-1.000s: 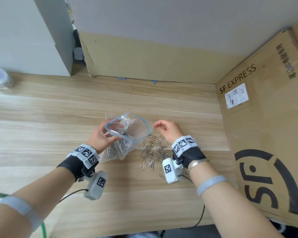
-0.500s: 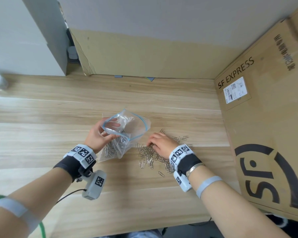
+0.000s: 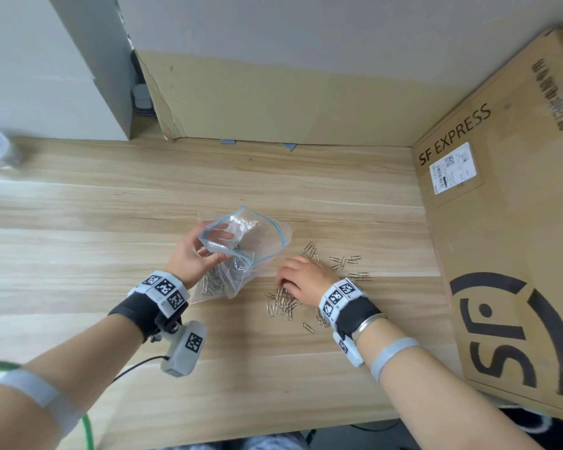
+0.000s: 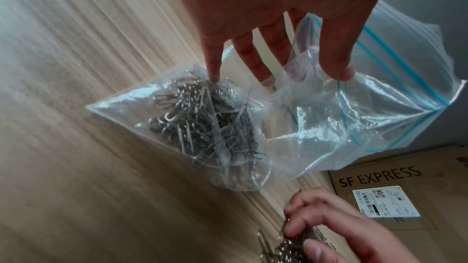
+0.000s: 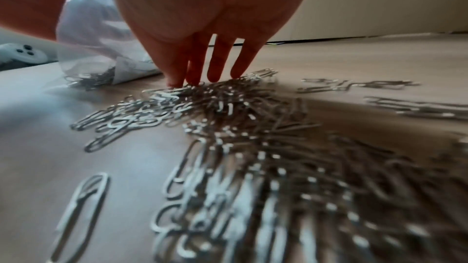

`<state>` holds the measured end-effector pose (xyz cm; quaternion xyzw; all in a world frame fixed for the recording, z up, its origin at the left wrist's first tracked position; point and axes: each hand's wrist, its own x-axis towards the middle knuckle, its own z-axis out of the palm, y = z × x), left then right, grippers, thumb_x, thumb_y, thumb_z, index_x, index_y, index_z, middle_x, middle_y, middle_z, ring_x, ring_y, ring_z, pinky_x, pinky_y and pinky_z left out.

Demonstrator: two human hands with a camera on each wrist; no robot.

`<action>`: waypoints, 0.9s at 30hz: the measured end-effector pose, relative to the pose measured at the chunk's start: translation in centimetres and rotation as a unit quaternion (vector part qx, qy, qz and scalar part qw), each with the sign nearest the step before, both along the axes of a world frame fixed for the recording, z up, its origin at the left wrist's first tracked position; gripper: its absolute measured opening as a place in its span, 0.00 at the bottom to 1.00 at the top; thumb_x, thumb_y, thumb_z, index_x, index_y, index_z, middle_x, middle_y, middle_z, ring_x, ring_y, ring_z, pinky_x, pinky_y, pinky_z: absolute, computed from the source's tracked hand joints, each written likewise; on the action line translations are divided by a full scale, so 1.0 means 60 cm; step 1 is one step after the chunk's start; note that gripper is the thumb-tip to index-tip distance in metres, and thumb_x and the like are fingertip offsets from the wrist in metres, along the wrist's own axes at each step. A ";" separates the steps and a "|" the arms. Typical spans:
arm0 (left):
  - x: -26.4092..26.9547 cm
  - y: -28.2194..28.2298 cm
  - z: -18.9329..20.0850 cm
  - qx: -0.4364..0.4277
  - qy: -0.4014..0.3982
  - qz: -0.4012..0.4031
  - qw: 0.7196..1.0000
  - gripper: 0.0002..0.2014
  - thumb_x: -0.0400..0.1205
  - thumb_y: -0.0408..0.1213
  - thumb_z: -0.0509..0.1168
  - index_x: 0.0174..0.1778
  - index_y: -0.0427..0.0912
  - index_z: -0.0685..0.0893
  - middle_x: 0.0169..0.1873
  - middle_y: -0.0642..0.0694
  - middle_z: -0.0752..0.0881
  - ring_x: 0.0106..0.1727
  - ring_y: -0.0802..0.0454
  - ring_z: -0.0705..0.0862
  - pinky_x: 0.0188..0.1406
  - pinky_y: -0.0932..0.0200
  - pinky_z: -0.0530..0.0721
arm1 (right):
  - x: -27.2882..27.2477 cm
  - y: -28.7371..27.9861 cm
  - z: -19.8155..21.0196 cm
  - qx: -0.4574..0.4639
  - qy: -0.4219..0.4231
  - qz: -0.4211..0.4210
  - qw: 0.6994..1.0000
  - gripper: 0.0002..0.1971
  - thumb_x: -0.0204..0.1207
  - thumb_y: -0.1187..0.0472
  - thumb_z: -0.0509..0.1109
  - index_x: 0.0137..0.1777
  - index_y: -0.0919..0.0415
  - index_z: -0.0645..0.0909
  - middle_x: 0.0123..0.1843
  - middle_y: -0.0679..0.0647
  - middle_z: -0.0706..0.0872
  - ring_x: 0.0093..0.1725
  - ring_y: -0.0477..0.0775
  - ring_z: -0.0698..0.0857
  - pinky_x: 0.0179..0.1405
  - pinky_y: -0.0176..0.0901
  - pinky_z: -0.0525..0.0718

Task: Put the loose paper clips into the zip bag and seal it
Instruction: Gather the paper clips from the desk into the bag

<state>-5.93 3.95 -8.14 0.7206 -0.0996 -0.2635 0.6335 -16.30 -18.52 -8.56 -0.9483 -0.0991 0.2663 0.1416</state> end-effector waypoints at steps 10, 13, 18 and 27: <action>0.000 0.000 -0.001 0.005 -0.002 -0.006 1.000 0.23 0.68 0.25 0.72 0.52 0.53 0.77 0.46 0.52 0.86 0.47 0.68 0.84 0.55 0.63 0.80 | -0.042 -0.015 -0.010 -0.115 0.054 -0.057 0.990 0.50 0.52 0.32 0.75 0.72 0.25 0.48 0.82 0.46 0.42 0.78 0.61 0.45 0.73 0.69 0.52; -0.001 0.001 -0.007 0.013 -0.002 -0.006 1.000 0.22 0.68 0.26 0.72 0.51 0.54 0.77 0.40 0.60 0.89 0.47 0.69 0.84 0.51 0.71 0.80 | -0.039 -0.013 -0.015 -0.084 0.037 -0.074 0.993 0.41 0.58 0.36 0.74 0.71 0.30 0.60 0.80 0.48 0.53 0.77 0.60 0.52 0.74 0.63 0.54; -0.002 0.001 -0.010 0.022 -0.006 -0.009 1.000 0.23 0.68 0.26 0.72 0.51 0.56 0.77 0.39 0.69 0.87 0.47 0.70 0.84 0.49 0.76 0.79 | -0.035 -0.013 -0.015 0.036 -0.009 -0.135 0.990 0.17 0.69 0.54 0.73 0.59 0.50 0.80 0.68 0.53 0.72 0.67 0.58 0.67 0.72 0.54 0.66; -0.004 0.000 -0.009 0.020 -0.003 -0.007 1.000 0.23 0.68 0.27 0.73 0.51 0.56 0.77 0.39 0.64 0.88 0.47 0.69 0.84 0.51 0.73 0.79 | -0.034 -0.012 -0.012 0.036 -0.056 -0.154 0.986 0.10 0.73 0.66 0.70 0.54 0.64 0.81 0.55 0.61 0.79 0.54 0.60 0.79 0.58 0.50 0.79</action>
